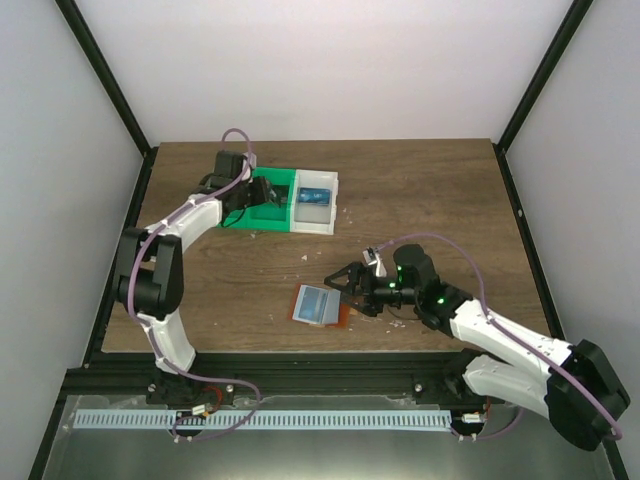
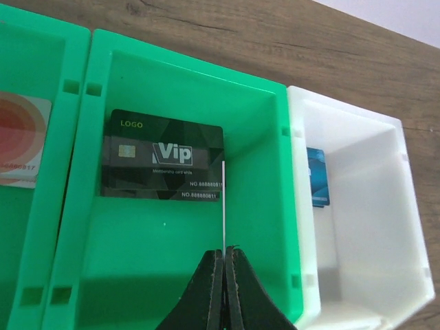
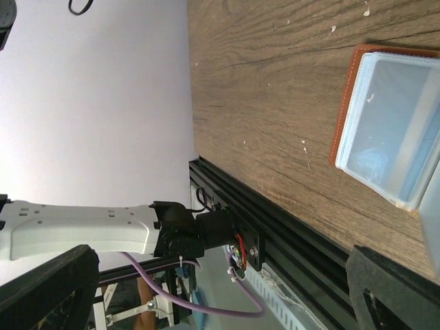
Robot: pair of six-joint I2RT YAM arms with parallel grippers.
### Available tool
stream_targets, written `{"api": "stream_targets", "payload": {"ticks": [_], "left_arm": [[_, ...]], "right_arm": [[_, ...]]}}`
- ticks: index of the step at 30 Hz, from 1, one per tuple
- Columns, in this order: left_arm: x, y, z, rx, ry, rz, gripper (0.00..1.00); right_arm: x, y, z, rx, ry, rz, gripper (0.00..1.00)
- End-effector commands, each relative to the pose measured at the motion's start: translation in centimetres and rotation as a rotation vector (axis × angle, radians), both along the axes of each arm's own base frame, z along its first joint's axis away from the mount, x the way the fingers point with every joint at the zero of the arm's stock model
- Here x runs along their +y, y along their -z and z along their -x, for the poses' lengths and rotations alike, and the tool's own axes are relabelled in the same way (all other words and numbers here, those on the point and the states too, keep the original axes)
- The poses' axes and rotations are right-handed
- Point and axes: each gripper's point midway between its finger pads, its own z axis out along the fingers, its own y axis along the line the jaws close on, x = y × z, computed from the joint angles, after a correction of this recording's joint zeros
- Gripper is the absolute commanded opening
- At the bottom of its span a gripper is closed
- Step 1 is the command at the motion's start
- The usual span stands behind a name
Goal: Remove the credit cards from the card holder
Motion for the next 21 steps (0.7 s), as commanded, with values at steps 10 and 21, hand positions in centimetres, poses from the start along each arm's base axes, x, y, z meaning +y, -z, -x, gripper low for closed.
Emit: {"api": "stream_targets", "payload": {"ticks": [10,21], "left_arm": [[-0.9,2.0,-4.0,-0.011,0.020,0.029,0.00],[-0.3,4.6,-5.2,0.015,0.007,-0.010,0.02]], "right_arm": [[-0.4,-0.9,-0.2,-0.020,0.029,-0.006,1.00],[-0.6,-0.1,-0.3,-0.001,0.043,0.006,1.00]]}}
